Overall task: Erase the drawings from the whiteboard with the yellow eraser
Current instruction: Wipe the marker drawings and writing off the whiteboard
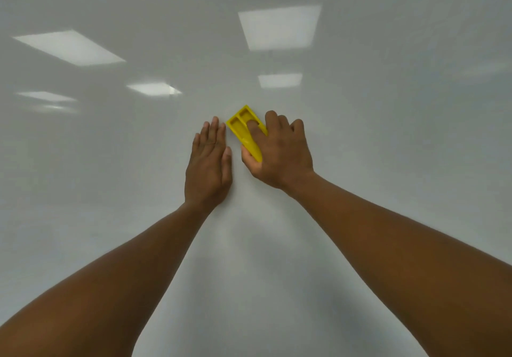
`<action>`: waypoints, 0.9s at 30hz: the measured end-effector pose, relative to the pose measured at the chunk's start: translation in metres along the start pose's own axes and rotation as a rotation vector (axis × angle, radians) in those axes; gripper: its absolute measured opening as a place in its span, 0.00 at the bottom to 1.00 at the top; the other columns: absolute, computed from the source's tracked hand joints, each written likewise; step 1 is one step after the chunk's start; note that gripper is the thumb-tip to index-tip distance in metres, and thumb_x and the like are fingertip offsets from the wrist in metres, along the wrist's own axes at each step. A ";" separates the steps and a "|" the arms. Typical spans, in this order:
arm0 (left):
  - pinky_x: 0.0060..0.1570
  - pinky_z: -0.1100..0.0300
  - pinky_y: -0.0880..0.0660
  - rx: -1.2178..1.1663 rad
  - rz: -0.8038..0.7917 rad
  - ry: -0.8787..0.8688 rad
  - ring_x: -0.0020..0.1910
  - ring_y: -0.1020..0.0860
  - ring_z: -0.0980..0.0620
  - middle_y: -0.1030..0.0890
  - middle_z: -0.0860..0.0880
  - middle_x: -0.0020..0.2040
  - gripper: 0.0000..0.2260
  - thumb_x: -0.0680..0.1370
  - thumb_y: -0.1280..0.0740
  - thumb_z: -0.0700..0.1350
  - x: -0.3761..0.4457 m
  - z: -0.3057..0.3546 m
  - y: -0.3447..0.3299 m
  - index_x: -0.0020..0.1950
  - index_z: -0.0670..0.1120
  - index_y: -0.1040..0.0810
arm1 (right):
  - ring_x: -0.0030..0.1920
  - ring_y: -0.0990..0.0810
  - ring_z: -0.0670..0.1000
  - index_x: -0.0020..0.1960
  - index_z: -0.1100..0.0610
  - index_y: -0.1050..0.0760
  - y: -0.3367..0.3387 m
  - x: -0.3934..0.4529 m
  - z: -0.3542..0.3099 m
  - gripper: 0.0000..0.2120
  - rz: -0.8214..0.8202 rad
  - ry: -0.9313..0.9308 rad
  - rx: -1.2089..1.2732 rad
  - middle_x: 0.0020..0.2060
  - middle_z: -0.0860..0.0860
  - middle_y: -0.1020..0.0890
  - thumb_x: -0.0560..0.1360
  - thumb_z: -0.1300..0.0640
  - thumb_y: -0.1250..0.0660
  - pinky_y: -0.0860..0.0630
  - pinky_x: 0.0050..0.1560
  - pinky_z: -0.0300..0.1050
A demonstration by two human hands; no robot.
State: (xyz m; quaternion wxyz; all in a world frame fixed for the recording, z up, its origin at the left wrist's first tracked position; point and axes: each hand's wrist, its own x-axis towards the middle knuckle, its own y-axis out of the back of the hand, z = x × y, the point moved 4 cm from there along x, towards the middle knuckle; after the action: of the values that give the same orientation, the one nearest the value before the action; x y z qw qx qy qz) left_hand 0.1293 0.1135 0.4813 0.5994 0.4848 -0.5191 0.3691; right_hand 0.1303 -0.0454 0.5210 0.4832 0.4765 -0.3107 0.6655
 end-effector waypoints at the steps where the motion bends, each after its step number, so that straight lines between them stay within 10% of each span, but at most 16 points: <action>1: 0.79 0.52 0.53 -0.006 0.003 0.002 0.81 0.50 0.49 0.44 0.44 0.81 0.24 0.84 0.48 0.45 -0.002 0.000 -0.001 0.80 0.40 0.43 | 0.39 0.27 0.59 0.61 0.56 0.25 0.000 -0.002 0.001 0.23 -0.006 0.001 -0.006 0.47 0.58 0.25 0.74 0.42 0.41 0.34 0.40 0.51; 27: 0.79 0.50 0.59 0.064 0.034 0.071 0.81 0.54 0.50 0.49 0.44 0.82 0.25 0.85 0.53 0.47 -0.034 0.011 -0.023 0.81 0.40 0.49 | 0.44 0.28 0.59 0.67 0.57 0.31 0.025 -0.080 0.073 0.25 -0.045 -0.742 -0.109 0.49 0.59 0.28 0.78 0.42 0.44 0.35 0.41 0.51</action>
State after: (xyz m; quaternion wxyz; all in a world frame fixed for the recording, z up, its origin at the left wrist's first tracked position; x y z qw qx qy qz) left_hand 0.1415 0.0989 0.4435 0.5953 0.4814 -0.4935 0.4128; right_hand 0.1378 -0.1451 0.4735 0.3768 0.6655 -0.4890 0.4196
